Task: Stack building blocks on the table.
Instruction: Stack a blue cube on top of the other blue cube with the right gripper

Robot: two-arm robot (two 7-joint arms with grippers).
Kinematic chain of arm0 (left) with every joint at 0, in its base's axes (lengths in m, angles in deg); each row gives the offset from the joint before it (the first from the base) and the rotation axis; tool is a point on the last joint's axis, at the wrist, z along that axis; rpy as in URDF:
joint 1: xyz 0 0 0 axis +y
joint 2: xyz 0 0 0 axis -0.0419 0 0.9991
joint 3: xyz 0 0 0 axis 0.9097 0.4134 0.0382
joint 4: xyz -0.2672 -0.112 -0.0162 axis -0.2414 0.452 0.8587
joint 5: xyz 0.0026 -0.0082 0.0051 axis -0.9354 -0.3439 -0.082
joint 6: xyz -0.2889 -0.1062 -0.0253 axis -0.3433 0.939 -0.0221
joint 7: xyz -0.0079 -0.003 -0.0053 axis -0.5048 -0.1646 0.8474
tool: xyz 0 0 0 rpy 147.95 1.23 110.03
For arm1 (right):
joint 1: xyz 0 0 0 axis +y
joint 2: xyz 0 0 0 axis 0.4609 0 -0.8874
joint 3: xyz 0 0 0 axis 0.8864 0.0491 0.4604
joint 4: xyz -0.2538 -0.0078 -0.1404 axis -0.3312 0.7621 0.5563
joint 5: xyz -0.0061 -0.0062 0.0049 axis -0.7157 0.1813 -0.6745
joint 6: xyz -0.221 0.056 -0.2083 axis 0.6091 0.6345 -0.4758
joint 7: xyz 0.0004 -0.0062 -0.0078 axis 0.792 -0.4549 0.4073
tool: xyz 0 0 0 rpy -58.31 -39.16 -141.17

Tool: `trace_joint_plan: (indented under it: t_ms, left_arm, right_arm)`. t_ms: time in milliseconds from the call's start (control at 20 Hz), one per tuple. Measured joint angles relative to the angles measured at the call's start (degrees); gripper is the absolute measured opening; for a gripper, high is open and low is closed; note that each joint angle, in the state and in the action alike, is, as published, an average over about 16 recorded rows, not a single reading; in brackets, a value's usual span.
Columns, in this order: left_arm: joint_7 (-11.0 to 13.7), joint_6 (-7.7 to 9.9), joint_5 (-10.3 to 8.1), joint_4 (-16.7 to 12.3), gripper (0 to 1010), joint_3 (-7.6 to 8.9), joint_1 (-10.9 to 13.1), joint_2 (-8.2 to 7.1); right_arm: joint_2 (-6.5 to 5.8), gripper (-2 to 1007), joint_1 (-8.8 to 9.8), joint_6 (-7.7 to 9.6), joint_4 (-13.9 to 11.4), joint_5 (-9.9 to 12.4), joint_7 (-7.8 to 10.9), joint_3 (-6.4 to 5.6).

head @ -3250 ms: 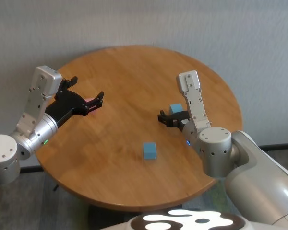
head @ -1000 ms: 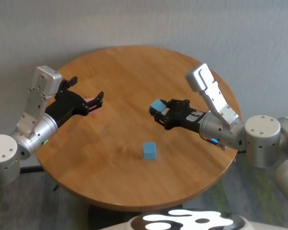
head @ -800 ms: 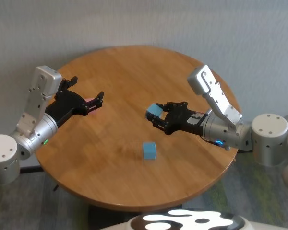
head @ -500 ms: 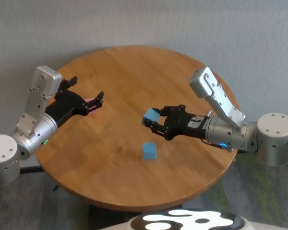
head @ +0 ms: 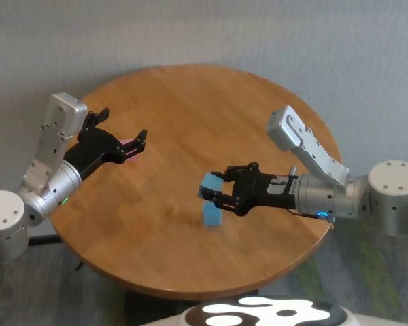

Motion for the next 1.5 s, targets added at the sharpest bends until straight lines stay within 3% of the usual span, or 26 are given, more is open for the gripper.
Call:
trace_joint_plan:
  t_ms: [200,500,900,1100,1500]
  left_arm:
    - [0.0,0.0,0.0,0.0,1000,0.0,0.0,0.0]
    - [0.0,0.0,0.0,0.0,1000,0.0,0.0,0.0]
    - [0.0,0.0,0.0,0.0,1000,0.0,0.0,0.0]
    - [0.0,0.0,0.0,0.0,1000,0.0,0.01,0.0]
    - [0.0,0.0,0.0,0.0,1000,0.0,0.01,0.0]
  right_arm:
    - [-1.37,362,-1.0,-1.79,0.34,-0.55,2.56,1.54]
    - [-3.21,362,-3.47,-6.31,1.7,-2.63,6.16,4.22]
    - [-4.32,362,-7.26,-11.2,4.36,-5.89,9.13,7.59]
    - [-4.37,362,-8.6,-12.38,5.55,-6.9,9.78,8.93]
    - [-3.8,362,-9.87,-12.79,7.4,-7.29,9.81,10.67]
